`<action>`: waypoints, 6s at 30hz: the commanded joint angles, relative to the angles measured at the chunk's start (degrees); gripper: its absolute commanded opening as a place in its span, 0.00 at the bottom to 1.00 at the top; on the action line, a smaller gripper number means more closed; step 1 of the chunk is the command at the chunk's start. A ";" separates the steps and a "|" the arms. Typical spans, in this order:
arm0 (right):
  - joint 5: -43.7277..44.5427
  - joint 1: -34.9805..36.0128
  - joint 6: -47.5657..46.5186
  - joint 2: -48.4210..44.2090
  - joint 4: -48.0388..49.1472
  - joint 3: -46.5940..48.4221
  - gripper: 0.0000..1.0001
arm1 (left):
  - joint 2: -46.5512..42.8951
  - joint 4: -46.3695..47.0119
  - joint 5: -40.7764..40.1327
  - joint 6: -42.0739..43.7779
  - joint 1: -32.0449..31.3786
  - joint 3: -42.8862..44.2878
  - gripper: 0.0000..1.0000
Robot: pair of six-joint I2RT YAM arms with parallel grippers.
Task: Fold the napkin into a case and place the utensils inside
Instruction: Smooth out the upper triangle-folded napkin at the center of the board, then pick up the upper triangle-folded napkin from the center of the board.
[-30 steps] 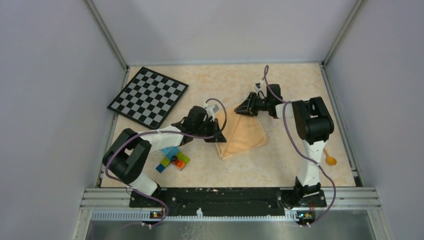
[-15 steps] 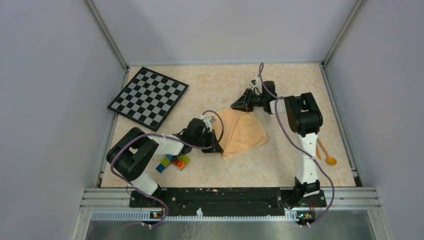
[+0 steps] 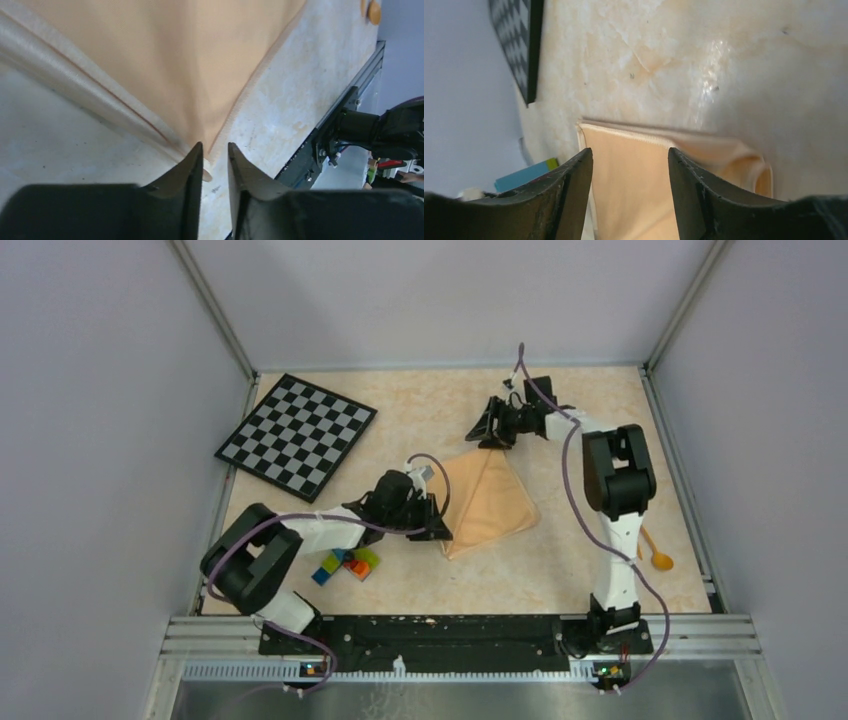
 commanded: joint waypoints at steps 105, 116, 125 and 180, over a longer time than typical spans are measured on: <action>57.85 48.34 -1.52 -36.35 -19.27 -29.10 0.00 | -27.11 -53.47 -24.16 14.49 17.22 22.23 0.98; 55.04 45.39 -4.31 -41.81 -20.18 -31.22 0.00 | -14.16 -34.78 0.69 -4.32 16.84 14.41 0.89; 52.07 40.73 -6.81 -46.05 -15.79 -35.86 0.00 | -5.23 -19.98 -8.94 -24.78 12.31 10.50 0.87; 62.40 47.78 -18.26 -40.00 -10.56 -32.14 0.68 | 13.71 -15.30 -17.62 -24.07 16.13 14.61 0.00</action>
